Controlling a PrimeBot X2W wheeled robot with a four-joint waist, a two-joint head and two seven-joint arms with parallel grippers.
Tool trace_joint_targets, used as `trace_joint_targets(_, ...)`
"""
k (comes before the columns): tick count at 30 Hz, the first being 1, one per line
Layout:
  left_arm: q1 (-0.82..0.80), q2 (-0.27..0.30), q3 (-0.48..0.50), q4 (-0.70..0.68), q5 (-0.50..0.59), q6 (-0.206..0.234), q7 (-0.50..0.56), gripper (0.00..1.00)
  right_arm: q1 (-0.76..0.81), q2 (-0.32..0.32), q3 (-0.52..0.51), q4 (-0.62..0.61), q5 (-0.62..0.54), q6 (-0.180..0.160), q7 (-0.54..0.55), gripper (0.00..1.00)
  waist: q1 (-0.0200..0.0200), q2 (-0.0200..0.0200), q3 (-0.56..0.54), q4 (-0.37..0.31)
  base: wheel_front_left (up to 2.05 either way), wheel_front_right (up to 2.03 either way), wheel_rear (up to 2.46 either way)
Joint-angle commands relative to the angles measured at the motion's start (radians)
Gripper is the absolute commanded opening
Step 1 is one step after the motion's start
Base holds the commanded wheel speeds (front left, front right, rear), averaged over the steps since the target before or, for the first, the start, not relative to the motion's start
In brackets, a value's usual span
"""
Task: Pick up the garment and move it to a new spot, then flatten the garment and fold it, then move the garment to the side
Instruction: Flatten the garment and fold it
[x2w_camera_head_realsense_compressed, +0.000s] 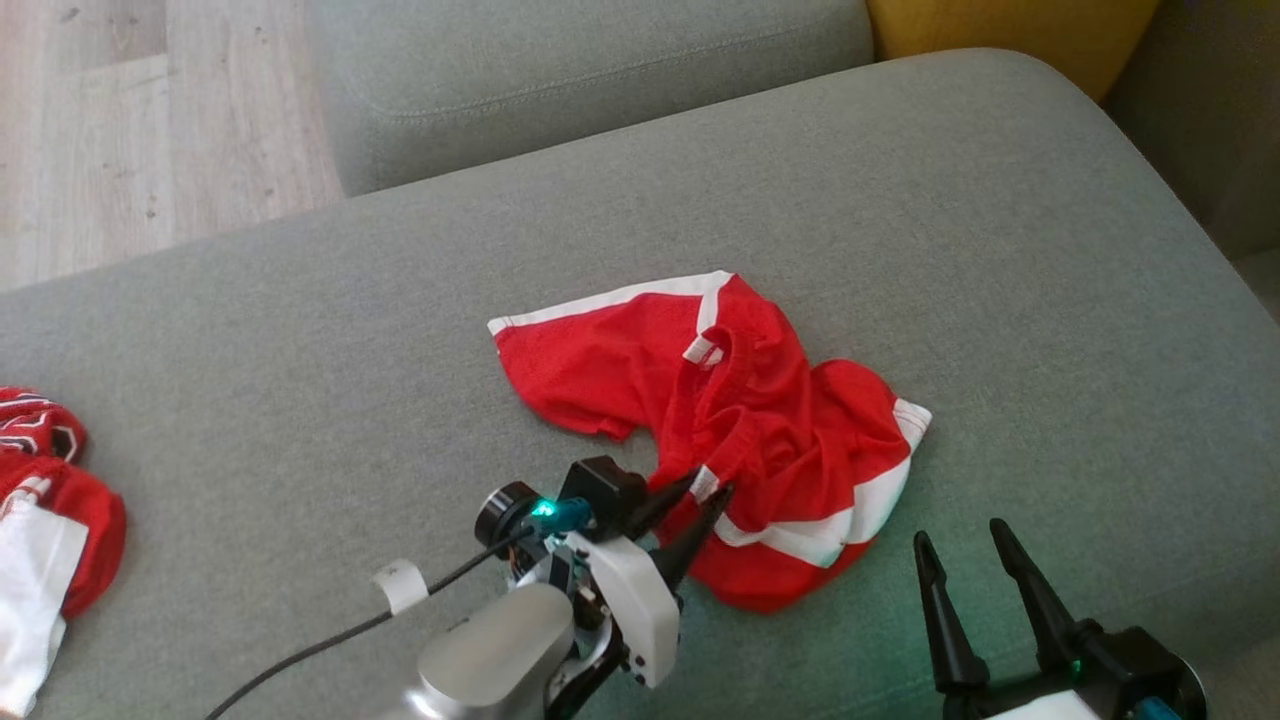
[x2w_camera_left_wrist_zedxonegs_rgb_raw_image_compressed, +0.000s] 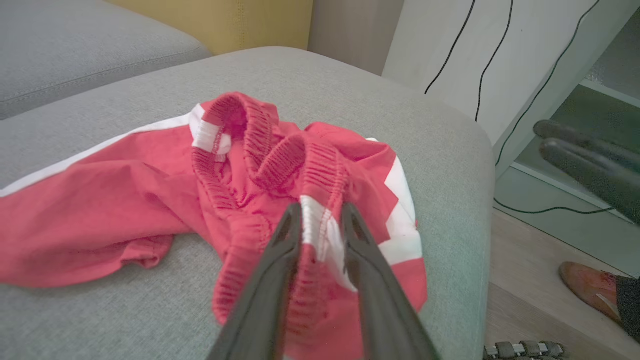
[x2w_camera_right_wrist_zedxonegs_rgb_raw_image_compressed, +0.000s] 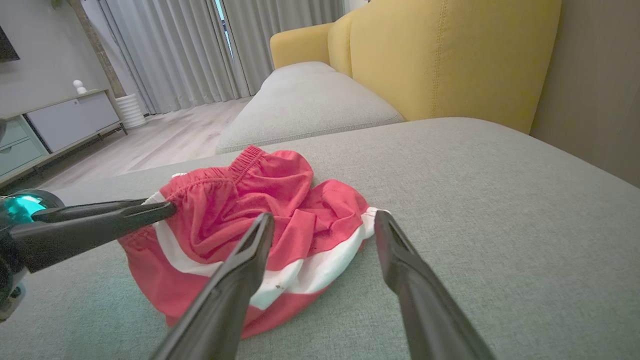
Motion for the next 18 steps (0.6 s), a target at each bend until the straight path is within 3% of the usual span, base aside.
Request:
trace_joint_targets(1,-0.051,0.016,0.008,-0.030,-0.016,0.002,-0.014,0.11,-0.047,-0.009,0.024,-0.024,0.004,-0.001,-0.004,1.00,0.0000,0.0000,-0.006,0.003,0.00,0.00,0.00)
trace_joint_targets(2,-0.048,0.019,-0.002,-0.037,-0.028,0.002,-0.015,0.00,-0.044,-0.009,0.023,-0.023,0.004,-0.001,-0.004,1.00,0.0000,0.0000,-0.009,0.004,0.00,0.00,0.00)
trace_joint_targets(10,-0.068,0.036,-0.074,-0.186,-0.199,0.002,-0.003,0.00,-0.049,-0.008,0.031,-0.019,0.004,-0.001,-0.004,1.00,0.0000,0.0000,-0.043,-0.027,0.00,0.00,0.00)
trace_joint_targets(18,-0.325,0.068,-0.092,-0.358,-0.371,0.002,0.024,0.00,-0.073,-0.008,0.055,-0.005,0.024,-0.001,-0.004,1.00,0.0000,0.0000,-0.063,-0.128,0.00,0.00,0.00)
